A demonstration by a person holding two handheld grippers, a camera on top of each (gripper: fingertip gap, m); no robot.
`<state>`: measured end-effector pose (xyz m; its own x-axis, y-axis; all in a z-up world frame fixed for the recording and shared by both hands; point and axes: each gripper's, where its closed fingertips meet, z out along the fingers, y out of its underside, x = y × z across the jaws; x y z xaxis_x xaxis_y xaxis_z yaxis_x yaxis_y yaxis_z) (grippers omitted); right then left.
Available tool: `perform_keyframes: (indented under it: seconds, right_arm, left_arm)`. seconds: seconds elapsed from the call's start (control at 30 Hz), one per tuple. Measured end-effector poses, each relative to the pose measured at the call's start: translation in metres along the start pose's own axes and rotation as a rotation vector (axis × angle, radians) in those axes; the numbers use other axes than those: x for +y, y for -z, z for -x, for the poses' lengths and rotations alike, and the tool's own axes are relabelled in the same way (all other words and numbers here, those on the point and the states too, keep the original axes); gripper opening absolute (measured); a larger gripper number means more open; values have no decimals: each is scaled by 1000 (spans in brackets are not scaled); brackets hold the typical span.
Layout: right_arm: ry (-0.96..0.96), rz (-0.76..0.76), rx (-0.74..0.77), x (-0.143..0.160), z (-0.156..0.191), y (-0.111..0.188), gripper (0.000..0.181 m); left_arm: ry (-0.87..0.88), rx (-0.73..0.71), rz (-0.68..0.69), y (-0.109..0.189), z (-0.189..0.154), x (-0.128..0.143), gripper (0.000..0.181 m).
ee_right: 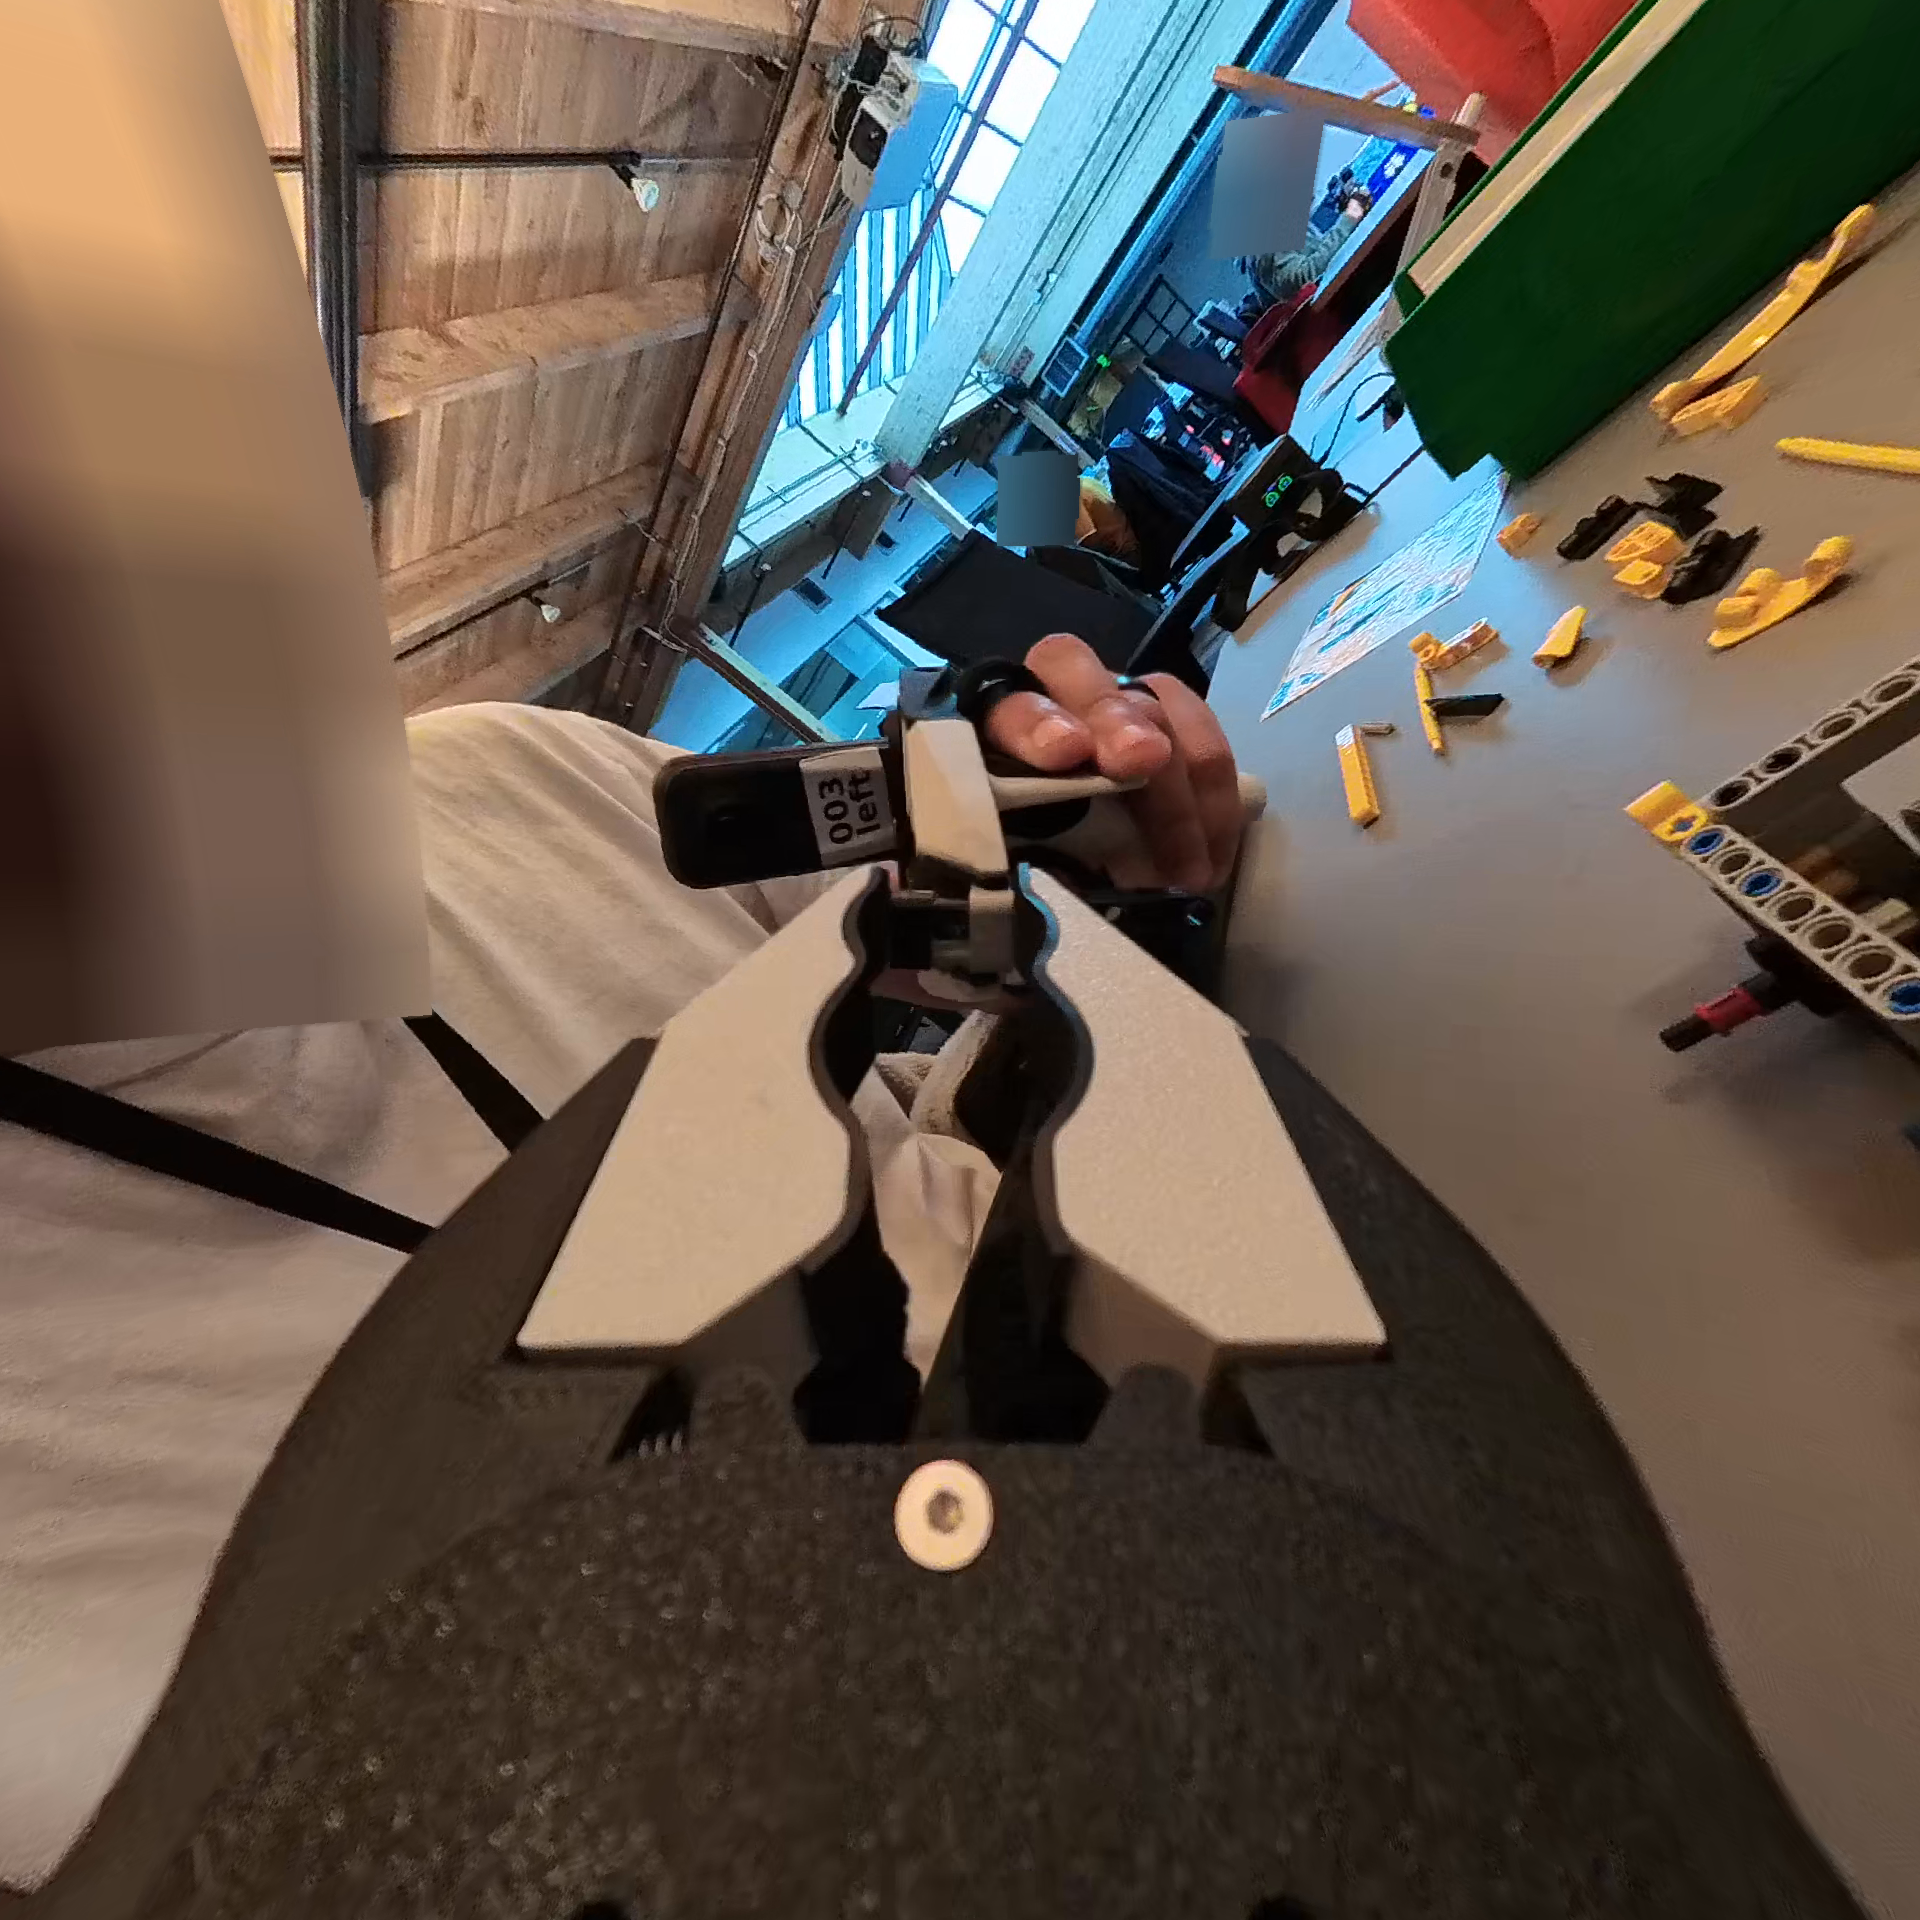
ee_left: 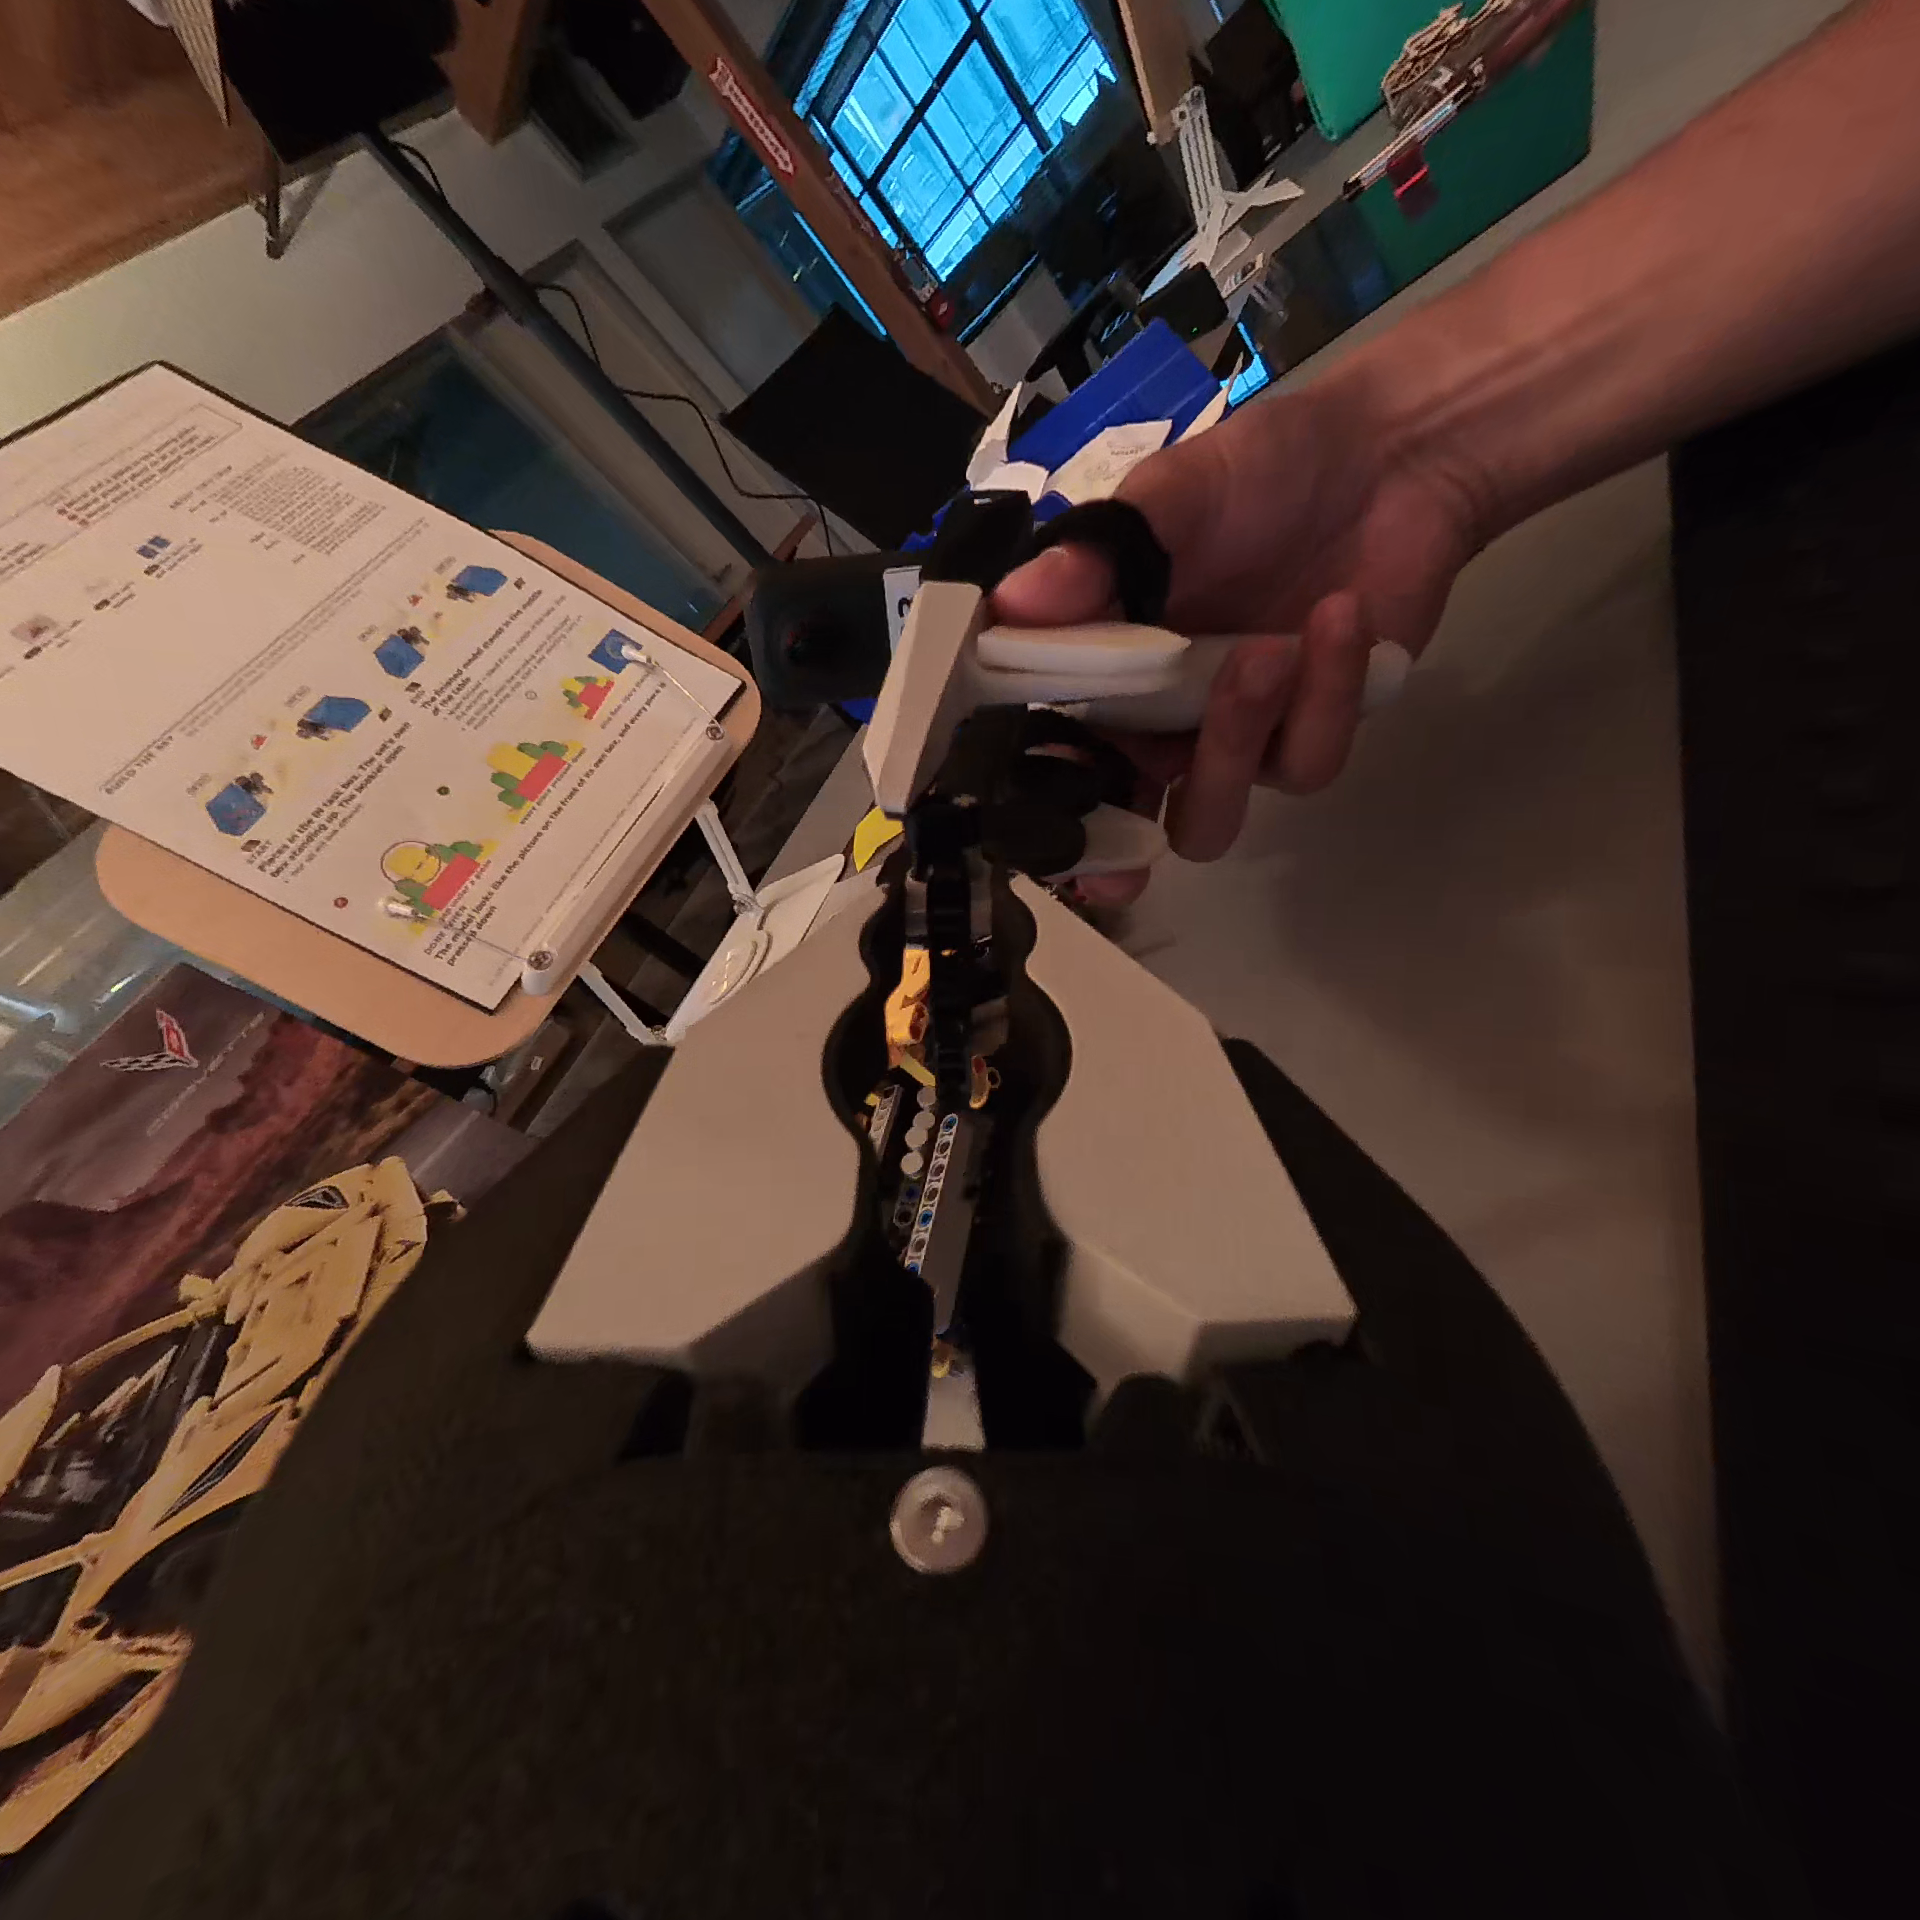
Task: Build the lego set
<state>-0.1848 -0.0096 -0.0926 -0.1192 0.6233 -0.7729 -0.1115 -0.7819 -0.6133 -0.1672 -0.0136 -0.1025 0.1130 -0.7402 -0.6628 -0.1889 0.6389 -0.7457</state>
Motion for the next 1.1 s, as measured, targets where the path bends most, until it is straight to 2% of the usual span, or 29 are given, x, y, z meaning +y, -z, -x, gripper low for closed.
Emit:
perform_keyframes:
  seconds: [0.2,0.37,0.53,0.63,0.7,0.73,0.77,0.9,0.93,1.0,1.1]
  right_arm:
    - [118,21,72,-1,-1,1,22]
    - [180,83,152,7,-12,5,22]
    - [154,21,136,-4,-10,14,22]
    - [181,67,109,4,-1,9,22]
    - [201,106,99,10,3,1,22]
    - [210,111,101,11,4,-2,22]
    - [218,115,102,12,4,-4,22]
    - [299,16,164,-5,5,-7,22]
    - [323,-40,166,-12,8,-8,27]
    - [345,-168,149,-23,15,-10,48]
    - [312,-283,104,-28,21,-15,69]
  left_arm:
    - [12,-39,9,-2,2,2,17]
    - [7,7,47,-4,-5,12,19]
    - [-64,-83,88,-1,7,22,25]
    - [-58,-53,142,-7,1,31,29]
    - [-104,-56,154,-9,-4,31,24]
    - [-120,-68,157,-10,-5,29,11]
    - [-141,-101,162,-9,-1,28,7]
    - [-184,-256,227,-11,19,28,7]
    - [-200,-307,215,-8,26,22,8]
    - [-208,-381,177,-2,38,12,7]
    - [-197,-421,164,3,44,9,7]
